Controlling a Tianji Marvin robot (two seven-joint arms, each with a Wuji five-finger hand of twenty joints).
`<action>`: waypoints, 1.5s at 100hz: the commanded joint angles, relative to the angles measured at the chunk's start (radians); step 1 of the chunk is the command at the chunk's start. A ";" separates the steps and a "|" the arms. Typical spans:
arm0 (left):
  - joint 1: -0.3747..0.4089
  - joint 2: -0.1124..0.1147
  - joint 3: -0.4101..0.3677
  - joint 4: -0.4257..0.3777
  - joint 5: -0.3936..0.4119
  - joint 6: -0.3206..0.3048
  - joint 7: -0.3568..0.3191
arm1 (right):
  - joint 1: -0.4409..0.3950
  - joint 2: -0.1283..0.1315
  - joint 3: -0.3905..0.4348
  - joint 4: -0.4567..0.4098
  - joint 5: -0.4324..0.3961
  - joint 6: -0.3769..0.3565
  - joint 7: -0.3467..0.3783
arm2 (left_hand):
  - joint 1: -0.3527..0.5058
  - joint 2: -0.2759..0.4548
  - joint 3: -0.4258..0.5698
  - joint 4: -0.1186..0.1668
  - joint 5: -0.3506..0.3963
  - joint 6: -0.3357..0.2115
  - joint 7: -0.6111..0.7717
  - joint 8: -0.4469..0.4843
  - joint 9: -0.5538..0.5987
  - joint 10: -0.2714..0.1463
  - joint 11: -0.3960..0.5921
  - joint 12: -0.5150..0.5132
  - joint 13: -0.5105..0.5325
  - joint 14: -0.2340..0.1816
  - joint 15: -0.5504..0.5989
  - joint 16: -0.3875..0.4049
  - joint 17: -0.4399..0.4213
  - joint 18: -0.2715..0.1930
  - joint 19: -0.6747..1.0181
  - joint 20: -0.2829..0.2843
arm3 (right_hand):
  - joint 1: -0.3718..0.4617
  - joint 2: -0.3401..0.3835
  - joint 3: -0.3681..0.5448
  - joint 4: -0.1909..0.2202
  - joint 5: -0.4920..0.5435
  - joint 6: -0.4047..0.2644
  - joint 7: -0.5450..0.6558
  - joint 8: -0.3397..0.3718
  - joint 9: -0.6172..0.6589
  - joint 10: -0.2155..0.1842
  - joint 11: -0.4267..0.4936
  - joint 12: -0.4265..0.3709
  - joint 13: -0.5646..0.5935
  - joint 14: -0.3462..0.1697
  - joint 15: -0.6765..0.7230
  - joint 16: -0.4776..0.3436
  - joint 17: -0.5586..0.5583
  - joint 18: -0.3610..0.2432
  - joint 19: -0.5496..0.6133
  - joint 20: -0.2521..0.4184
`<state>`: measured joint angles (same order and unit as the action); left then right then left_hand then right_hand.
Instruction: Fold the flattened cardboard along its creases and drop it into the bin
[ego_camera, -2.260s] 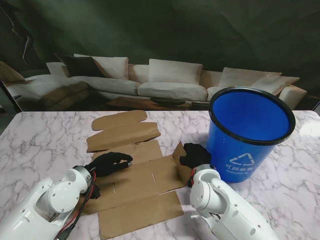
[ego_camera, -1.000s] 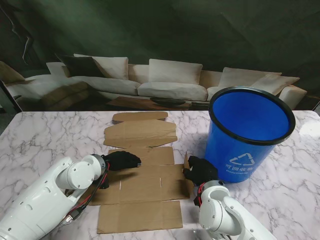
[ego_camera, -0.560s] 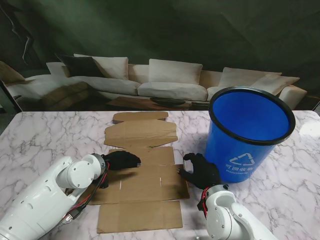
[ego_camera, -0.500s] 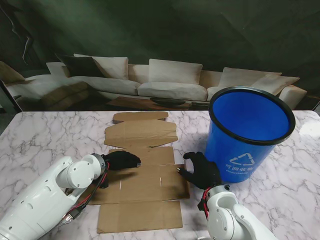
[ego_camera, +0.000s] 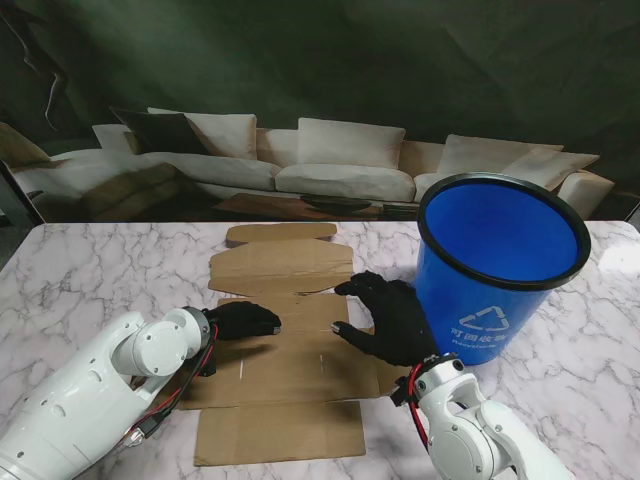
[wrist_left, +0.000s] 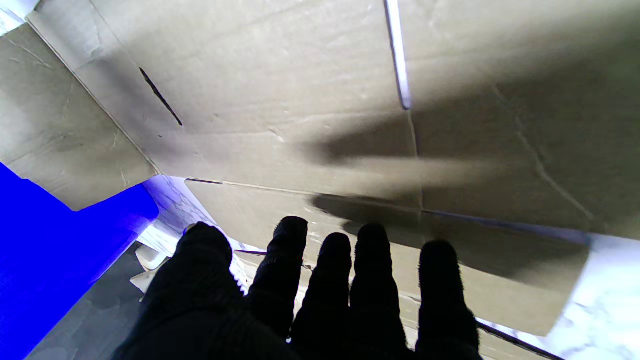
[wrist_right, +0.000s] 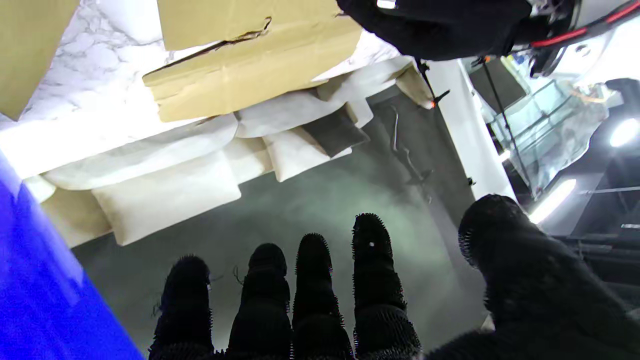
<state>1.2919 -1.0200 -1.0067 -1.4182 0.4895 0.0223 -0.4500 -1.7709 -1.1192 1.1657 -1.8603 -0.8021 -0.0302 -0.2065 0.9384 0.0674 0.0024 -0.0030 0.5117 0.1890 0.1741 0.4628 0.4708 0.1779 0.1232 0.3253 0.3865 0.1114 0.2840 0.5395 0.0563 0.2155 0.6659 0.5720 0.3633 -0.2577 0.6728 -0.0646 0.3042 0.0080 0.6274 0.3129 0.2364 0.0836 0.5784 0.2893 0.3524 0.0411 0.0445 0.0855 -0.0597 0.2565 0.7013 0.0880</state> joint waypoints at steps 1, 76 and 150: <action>0.021 -0.002 0.009 0.032 0.001 -0.002 -0.025 | 0.027 0.013 -0.013 0.030 -0.010 -0.016 0.047 | -0.011 0.034 -0.028 -0.005 -0.009 -0.016 0.000 -0.008 -0.021 -0.006 0.015 -0.009 0.015 0.120 -0.040 -0.037 -0.009 -0.024 -0.006 -0.008 | -0.048 0.022 -0.045 0.013 0.027 -0.052 -0.023 -0.021 0.010 -0.035 -0.062 -0.021 -0.044 -0.048 -0.060 -0.043 -0.038 -0.047 -0.101 -0.093; 0.094 0.005 -0.087 -0.066 0.070 -0.059 -0.021 | 0.267 0.073 -0.255 0.302 0.137 0.001 0.427 | -0.011 0.034 -0.029 -0.004 -0.022 -0.024 -0.002 -0.008 -0.051 -0.002 0.008 -0.013 0.003 0.117 -0.045 -0.040 -0.017 -0.018 -0.010 -0.012 | -0.033 0.176 -0.289 0.009 0.032 -0.046 -0.071 -0.059 -0.045 -0.036 -0.135 -0.048 -0.080 -0.046 -0.061 -0.055 0.044 -0.212 -0.166 -0.092; 0.581 0.015 -0.533 -0.494 0.413 -0.395 0.020 | 0.308 0.063 -0.301 0.347 0.212 0.092 0.442 | -0.043 0.021 -0.032 -0.008 -0.084 -0.056 -0.040 -0.028 -0.120 -0.004 -0.070 -0.111 -0.024 0.097 -0.107 -0.127 -0.017 -0.009 -0.081 -0.056 | -0.032 0.176 -0.278 0.012 -0.047 -0.023 -0.084 -0.072 -0.058 -0.020 -0.160 -0.060 -0.103 -0.037 -0.065 -0.058 0.012 -0.200 -0.151 -0.096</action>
<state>1.8287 -1.0128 -1.5228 -1.8939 0.8860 -0.3612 -0.4146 -1.4546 -1.0585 0.8719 -1.5329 -0.5915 0.0456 0.2205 0.9134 0.0674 0.0024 -0.0030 0.4516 0.1534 0.1464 0.4437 0.3727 0.1704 0.0526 0.2239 0.3863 0.2076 0.1959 0.4291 0.0524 0.2016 0.6166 0.5325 0.3266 -0.1110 0.3985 -0.0645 0.2816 -0.0226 0.5468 0.2622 0.2050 0.0584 0.4368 0.2378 0.2650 -0.0613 -0.0108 0.0290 -0.0790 -0.0952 0.4973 -0.0199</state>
